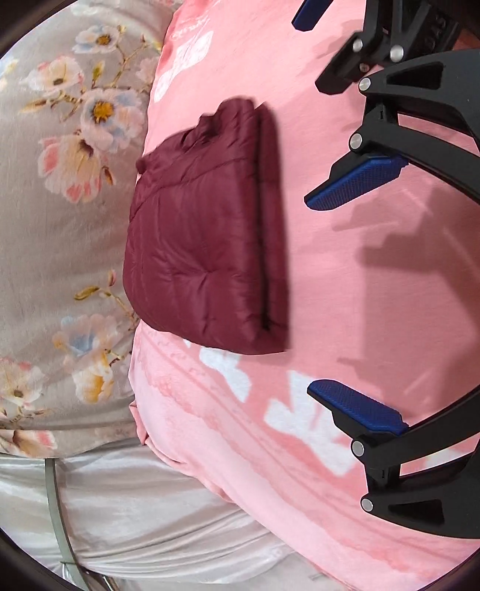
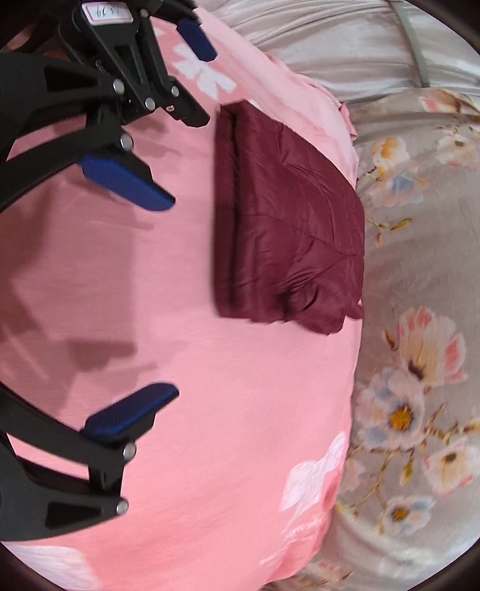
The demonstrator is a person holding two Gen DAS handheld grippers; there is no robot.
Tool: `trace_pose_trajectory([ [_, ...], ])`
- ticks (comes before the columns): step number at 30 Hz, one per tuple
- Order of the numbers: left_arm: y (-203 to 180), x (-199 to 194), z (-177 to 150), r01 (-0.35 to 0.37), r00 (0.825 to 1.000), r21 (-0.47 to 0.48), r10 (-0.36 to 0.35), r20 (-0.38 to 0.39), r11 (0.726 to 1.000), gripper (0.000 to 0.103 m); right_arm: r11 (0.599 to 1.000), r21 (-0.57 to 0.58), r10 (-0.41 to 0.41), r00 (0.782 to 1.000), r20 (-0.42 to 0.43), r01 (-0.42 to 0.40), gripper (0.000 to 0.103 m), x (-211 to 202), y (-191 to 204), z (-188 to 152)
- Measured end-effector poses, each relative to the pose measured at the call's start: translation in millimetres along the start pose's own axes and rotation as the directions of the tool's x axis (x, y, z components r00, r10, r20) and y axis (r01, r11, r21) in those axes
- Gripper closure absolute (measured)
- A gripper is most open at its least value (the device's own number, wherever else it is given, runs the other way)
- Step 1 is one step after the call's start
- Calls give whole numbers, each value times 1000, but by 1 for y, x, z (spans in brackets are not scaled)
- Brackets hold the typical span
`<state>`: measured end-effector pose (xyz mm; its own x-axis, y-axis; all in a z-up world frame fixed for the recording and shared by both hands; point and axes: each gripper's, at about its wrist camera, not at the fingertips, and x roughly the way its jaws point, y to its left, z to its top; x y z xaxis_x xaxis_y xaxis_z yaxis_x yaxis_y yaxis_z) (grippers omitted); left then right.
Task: Fold large clothes
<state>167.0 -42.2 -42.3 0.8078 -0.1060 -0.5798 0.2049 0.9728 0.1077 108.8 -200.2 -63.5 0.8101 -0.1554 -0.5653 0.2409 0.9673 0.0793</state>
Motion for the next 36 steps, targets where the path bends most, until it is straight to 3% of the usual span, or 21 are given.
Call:
trace_pose_trajectory([
  [6, -7, -12, -21, -3, 998, 4, 3, -62, 1000, 12, 998, 56, -11, 1000, 15, 10, 5, -24, -5, -19],
  [13, 4, -22, -36, -27, 996, -64, 21, -87, 998, 12, 997, -27, -79, 997, -26, 79, 5, -28, 11, -30],
  [17, 11, -18, -38, -16, 994, -98, 5, -108, 995, 12, 995, -64, -80, 997, -23, 78, 5, -28, 18, -32],
  [36, 4, -15, -39, -42, 993, -56, 36, -112, 998, 13, 999, -33, -26, 1000, -14, 26, 5, -31, 12, -34],
])
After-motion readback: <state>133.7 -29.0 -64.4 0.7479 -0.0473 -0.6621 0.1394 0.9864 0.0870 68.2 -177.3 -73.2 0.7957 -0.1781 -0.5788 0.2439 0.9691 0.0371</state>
